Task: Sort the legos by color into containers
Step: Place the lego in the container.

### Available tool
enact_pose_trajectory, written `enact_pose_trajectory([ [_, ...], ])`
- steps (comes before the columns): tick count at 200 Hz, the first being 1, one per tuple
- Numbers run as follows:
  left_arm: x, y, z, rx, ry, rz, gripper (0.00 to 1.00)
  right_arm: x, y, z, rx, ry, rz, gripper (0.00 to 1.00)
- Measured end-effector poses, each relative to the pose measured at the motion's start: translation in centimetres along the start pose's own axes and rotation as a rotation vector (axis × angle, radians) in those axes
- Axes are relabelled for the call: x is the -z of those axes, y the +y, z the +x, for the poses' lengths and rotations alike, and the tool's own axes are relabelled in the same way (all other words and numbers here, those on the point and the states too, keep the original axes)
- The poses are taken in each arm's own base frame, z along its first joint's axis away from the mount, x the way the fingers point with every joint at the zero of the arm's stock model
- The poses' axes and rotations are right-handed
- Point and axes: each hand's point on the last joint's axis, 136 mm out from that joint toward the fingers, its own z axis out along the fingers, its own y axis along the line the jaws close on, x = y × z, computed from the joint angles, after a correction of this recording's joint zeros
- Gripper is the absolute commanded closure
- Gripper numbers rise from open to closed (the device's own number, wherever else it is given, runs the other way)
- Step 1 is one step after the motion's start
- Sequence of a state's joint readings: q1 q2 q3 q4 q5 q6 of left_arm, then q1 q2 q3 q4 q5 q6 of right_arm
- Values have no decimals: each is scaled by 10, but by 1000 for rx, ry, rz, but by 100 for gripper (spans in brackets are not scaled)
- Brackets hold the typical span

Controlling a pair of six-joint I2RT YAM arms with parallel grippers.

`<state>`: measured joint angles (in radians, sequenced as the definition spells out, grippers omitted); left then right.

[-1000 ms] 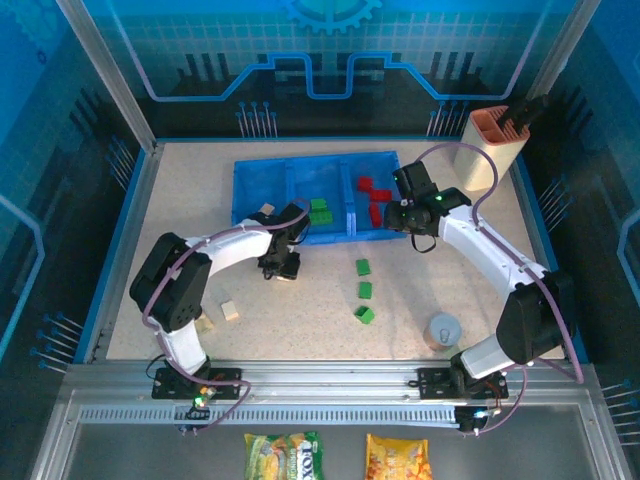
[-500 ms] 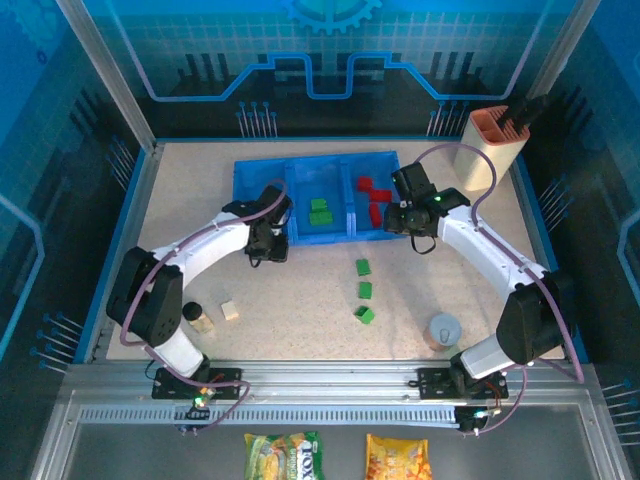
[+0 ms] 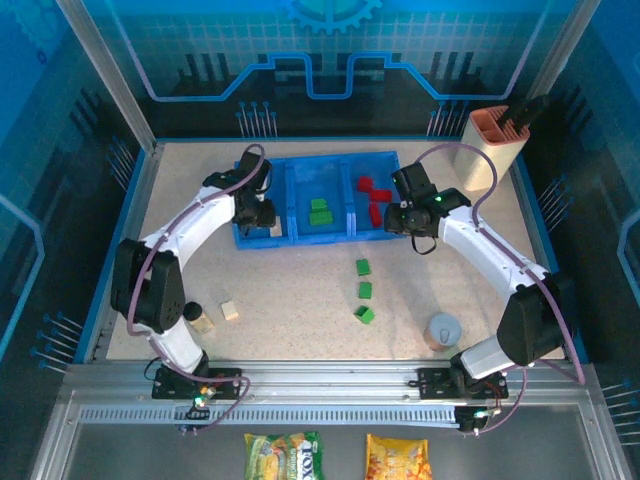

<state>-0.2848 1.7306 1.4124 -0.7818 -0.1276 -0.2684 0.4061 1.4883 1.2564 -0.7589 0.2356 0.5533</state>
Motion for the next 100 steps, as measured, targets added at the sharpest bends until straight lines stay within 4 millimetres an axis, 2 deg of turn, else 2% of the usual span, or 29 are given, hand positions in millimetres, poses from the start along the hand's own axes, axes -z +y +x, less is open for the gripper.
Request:
enact_pose_trajectory([
  [55, -26, 10, -46, 40, -15, -22, 66, 5, -1, 0, -1, -5, -2, 55],
  [100, -52, 21, -66, 72, -7, -46, 65, 9, -2, 0, 0, -10, 0, 55],
])
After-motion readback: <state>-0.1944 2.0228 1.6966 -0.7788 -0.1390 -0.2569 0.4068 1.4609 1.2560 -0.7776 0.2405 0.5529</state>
